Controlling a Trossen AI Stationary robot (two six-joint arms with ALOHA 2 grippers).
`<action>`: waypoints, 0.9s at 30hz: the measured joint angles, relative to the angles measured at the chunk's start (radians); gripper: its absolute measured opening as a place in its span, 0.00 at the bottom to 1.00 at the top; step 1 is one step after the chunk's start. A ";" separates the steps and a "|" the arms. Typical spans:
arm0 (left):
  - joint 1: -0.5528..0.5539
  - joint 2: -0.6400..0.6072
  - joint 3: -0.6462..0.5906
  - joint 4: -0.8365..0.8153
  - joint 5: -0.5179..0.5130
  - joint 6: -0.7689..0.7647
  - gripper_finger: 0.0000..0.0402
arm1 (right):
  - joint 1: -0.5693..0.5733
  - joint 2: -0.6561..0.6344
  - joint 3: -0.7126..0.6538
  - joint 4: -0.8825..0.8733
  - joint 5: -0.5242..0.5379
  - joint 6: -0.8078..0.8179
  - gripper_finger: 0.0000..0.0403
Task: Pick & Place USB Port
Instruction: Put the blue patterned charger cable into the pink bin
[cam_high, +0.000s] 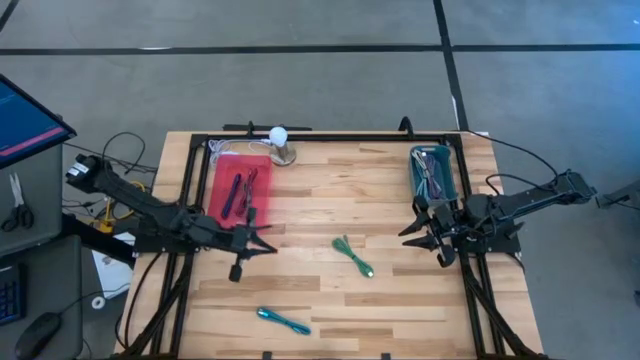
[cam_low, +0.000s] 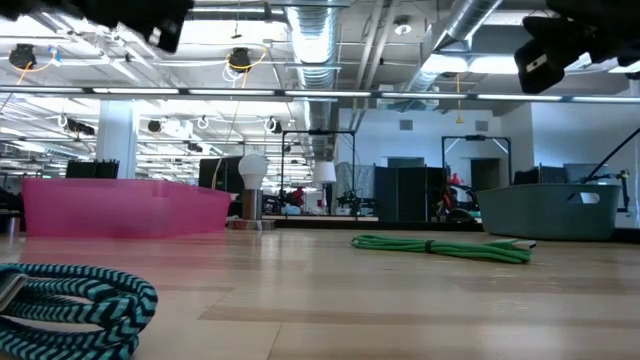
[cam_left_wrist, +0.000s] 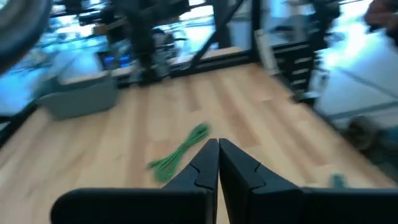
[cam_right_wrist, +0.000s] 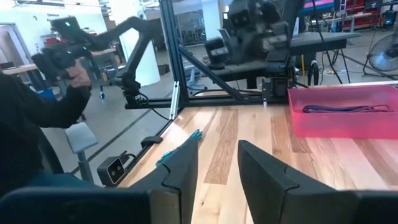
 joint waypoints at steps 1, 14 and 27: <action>0.000 0.022 0.027 -0.007 0.037 0.000 0.03 | 0.000 0.000 0.000 -0.004 0.000 0.000 0.26; 0.013 0.245 0.315 -0.450 0.052 -0.055 0.02 | 0.000 0.000 0.000 -0.038 0.000 0.000 0.26; 0.011 0.363 0.337 -0.450 0.354 -0.394 0.01 | 0.000 0.000 0.000 -0.050 0.001 0.000 0.26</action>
